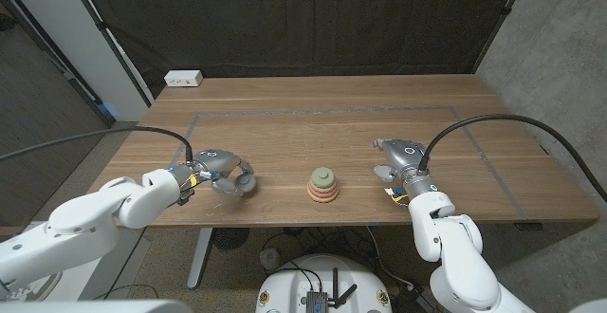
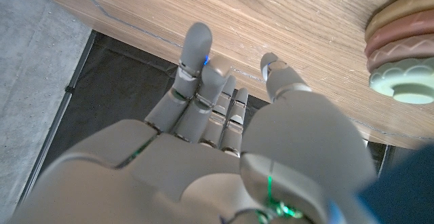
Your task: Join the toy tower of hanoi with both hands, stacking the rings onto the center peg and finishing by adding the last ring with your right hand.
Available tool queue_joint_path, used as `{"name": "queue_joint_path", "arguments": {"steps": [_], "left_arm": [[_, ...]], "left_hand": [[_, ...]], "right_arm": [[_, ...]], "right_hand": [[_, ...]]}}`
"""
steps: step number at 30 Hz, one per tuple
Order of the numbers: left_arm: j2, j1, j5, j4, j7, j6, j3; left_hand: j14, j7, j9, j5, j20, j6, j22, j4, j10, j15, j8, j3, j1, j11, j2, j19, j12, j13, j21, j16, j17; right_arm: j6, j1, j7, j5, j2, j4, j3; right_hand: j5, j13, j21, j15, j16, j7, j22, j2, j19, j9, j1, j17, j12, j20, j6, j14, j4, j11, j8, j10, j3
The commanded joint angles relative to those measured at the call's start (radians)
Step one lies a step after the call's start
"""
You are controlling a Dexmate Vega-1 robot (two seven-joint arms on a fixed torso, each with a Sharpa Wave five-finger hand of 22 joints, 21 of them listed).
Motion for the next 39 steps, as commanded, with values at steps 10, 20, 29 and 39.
{"name": "queue_joint_path", "arguments": {"steps": [10, 20, 29, 39], "left_arm": [[-0.102, 0.047, -0.019, -0.081, -0.138, -0.059, -0.172], [-0.151, 0.029, 0.02, -0.101, -0.197, -0.082, -0.188], [-0.175, -0.003, 0.029, -0.104, -0.219, -0.104, -0.171], [-0.179, -0.057, 0.019, -0.089, -0.215, -0.131, -0.132]], "left_hand": [[0.013, -0.004, 0.008, 0.01, -0.136, 0.016, 0.004, 0.001, 0.048, -0.084, 0.003, 0.009, 0.017, -0.039, 0.006, 0.01, 0.005, 0.011, 0.006, 0.005, 0.005], [0.012, -0.006, 0.011, 0.013, -0.136, 0.019, 0.004, 0.002, 0.05, -0.084, 0.0, 0.006, 0.018, -0.04, 0.003, 0.01, 0.002, 0.018, 0.007, 0.003, 0.005], [0.014, -0.011, 0.013, 0.015, -0.137, 0.02, 0.005, 0.002, 0.055, -0.084, -0.002, 0.005, 0.02, -0.043, 0.003, 0.011, 0.002, 0.023, 0.008, 0.003, 0.005], [0.017, -0.012, 0.014, 0.016, -0.137, 0.022, 0.006, 0.003, 0.057, -0.084, -0.003, 0.004, 0.02, -0.045, 0.003, 0.012, 0.0, 0.026, 0.009, 0.004, 0.006]], "right_arm": [[0.003, 0.0, -0.006, -0.006, 0.021, 0.007, 0.006], [0.004, -0.006, -0.014, 0.001, 0.017, 0.006, 0.009], [-0.001, -0.014, -0.017, 0.003, 0.015, 0.0, 0.012], [-0.007, -0.02, -0.01, -0.003, 0.014, -0.009, 0.018]], "right_hand": [[0.007, 0.003, 0.005, -0.017, 0.005, 0.004, 0.002, -0.001, 0.0, 0.001, 0.006, 0.002, 0.001, -0.063, 0.015, 0.007, -0.003, -0.001, 0.004, 0.011, 0.005], [0.008, 0.004, 0.005, -0.016, 0.01, 0.006, 0.001, 0.001, 0.0, 0.0, 0.006, 0.007, 0.0, -0.063, 0.019, 0.011, -0.002, 0.0, 0.004, 0.007, 0.006], [0.009, 0.004, 0.004, -0.017, 0.006, 0.012, 0.0, 0.001, -0.001, -0.001, 0.005, 0.002, 0.001, -0.063, 0.028, 0.006, -0.002, 0.002, 0.006, 0.009, 0.006], [0.009, 0.004, 0.005, -0.017, 0.009, 0.018, 0.001, 0.001, 0.001, -0.002, 0.006, 0.004, 0.001, -0.063, 0.031, 0.009, -0.002, 0.004, 0.005, 0.011, 0.005]]}}
